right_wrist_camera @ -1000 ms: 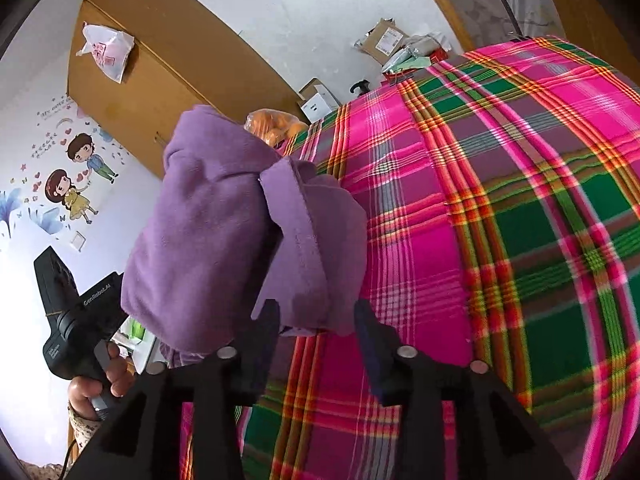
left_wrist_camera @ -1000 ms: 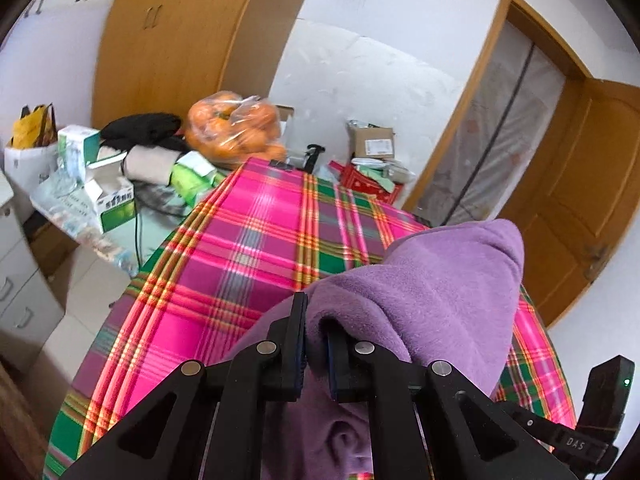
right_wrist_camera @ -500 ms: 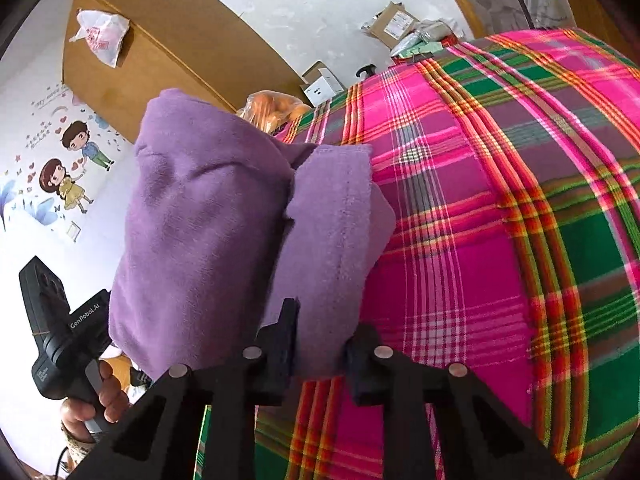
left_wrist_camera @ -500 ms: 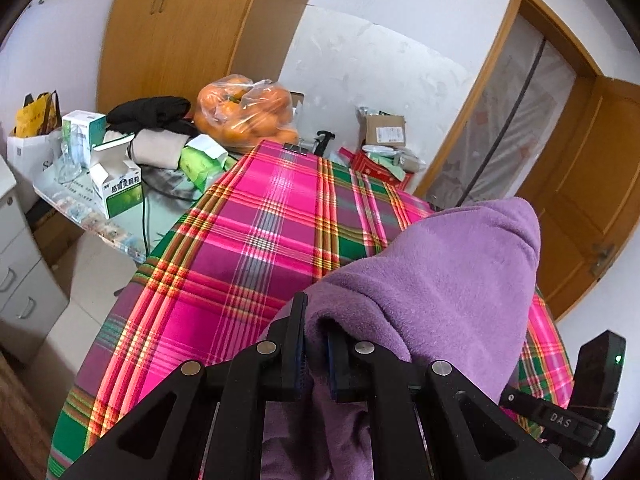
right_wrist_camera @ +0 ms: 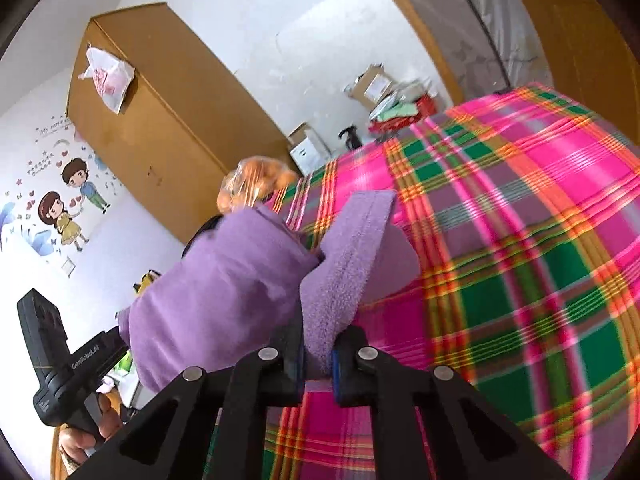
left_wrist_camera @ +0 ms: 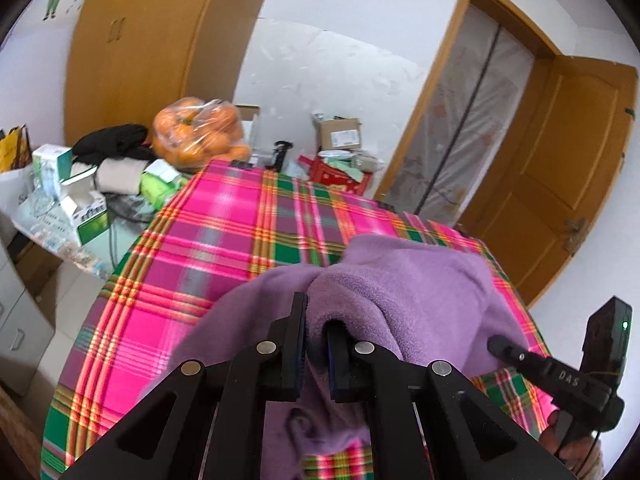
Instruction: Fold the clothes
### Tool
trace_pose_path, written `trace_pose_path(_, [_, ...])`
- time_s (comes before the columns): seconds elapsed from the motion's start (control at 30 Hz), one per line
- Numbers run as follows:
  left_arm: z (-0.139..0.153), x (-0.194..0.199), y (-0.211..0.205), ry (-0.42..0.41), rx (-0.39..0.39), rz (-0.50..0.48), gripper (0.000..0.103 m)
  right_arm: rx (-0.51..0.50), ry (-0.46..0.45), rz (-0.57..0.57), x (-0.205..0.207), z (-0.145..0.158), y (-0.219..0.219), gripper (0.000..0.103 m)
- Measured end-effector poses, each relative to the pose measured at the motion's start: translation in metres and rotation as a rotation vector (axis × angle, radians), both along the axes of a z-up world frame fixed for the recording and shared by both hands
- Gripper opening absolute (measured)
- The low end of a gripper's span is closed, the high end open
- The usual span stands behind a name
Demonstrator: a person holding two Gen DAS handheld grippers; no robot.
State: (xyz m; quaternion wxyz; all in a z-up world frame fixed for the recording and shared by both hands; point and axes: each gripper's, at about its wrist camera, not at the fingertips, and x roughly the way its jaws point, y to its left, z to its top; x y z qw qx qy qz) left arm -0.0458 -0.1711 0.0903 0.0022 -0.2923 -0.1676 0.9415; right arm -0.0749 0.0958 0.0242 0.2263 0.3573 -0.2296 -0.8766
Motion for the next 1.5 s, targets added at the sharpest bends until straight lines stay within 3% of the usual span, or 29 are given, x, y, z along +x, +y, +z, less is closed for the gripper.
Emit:
trace_pose_path(0.63, [0.017, -0.009, 0.084, -0.008, -0.050, -0.174, 0.008, 0.013, 0.073, -0.224, 0.019, 0.024, 0.121, 0.009])
trace_pose_path(1.07, [-0.006, -0.015, 0.131, -0.094, -0.107, -0.287, 0.008, 0.032, 0.087, -0.392, 0.021, 0.028, 0.189, 0.009])
trace_pose_path(1.5, [-0.039, -0.015, 0.150, -0.189, -0.131, -0.357, 0.008, 0.056, 0.097, -0.558, 0.029, 0.025, 0.232, 0.009])
